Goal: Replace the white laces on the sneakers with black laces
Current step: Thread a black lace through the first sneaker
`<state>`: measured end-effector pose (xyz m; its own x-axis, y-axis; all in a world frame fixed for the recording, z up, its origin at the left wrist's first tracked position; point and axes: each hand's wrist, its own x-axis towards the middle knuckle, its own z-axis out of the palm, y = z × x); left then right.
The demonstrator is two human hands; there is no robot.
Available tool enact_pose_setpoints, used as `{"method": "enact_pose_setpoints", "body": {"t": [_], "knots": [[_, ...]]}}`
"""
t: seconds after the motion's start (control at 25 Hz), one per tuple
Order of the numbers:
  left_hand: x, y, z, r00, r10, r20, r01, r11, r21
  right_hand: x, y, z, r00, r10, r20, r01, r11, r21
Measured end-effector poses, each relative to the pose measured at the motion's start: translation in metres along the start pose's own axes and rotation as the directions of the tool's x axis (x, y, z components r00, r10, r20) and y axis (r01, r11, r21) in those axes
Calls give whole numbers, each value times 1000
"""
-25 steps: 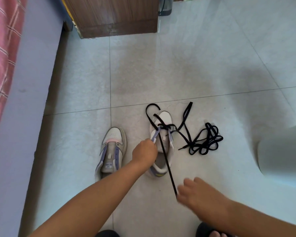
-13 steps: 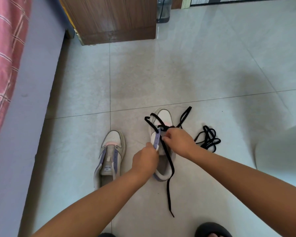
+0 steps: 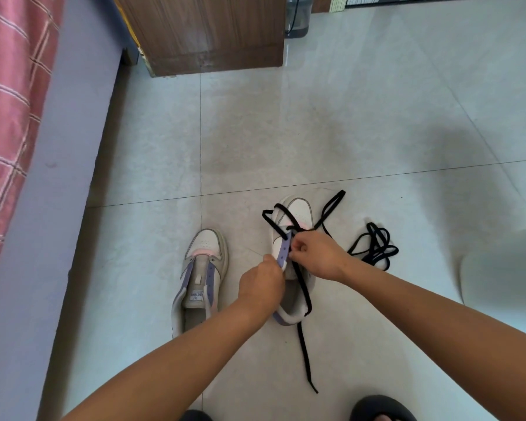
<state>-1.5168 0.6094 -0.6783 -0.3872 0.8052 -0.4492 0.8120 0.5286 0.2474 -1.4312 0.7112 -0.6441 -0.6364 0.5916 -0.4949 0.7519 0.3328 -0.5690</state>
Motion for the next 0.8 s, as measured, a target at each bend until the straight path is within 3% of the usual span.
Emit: {"method": "enact_pose_setpoints", "body": {"t": [0.16, 0.32, 0.4, 0.48, 0.56, 0.6, 0.68, 0.8], "knots": [[6, -3, -3, 992, -103, 66, 112, 983, -147, -40, 2, -2, 959, -66, 276, 79, 996, -38], [19, -13, -15, 974, -218, 65, 227, 943, -244, -92, 2, 12, 778, -125, 616, 196, 979, -50], [21, -16, -17, 974, -220, 49, 225, 938, -263, -105, 4, 19, 711, -70, 699, 265, 948, -175], [19, -16, -17, 977, -207, 42, 210, 940, -267, -98, 4, 17, 781, -32, 624, 262, 923, -281], [14, -13, -16, 982, -185, 23, 185, 954, -237, -73, 1, 6, 953, -51, 300, 126, 963, -237], [12, -12, -16, 986, -166, 6, 163, 965, -207, -57, -3, -1, 995, -31, 99, 45, 989, -144], [6, -9, -17, 994, -110, -21, 106, 985, -135, -30, -11, -13, 991, 50, -122, -46, 998, 30], [-2, -2, -18, 998, -47, -30, 44, 995, -88, -7, -20, -13, 988, 45, -149, -53, 997, -48]]}}
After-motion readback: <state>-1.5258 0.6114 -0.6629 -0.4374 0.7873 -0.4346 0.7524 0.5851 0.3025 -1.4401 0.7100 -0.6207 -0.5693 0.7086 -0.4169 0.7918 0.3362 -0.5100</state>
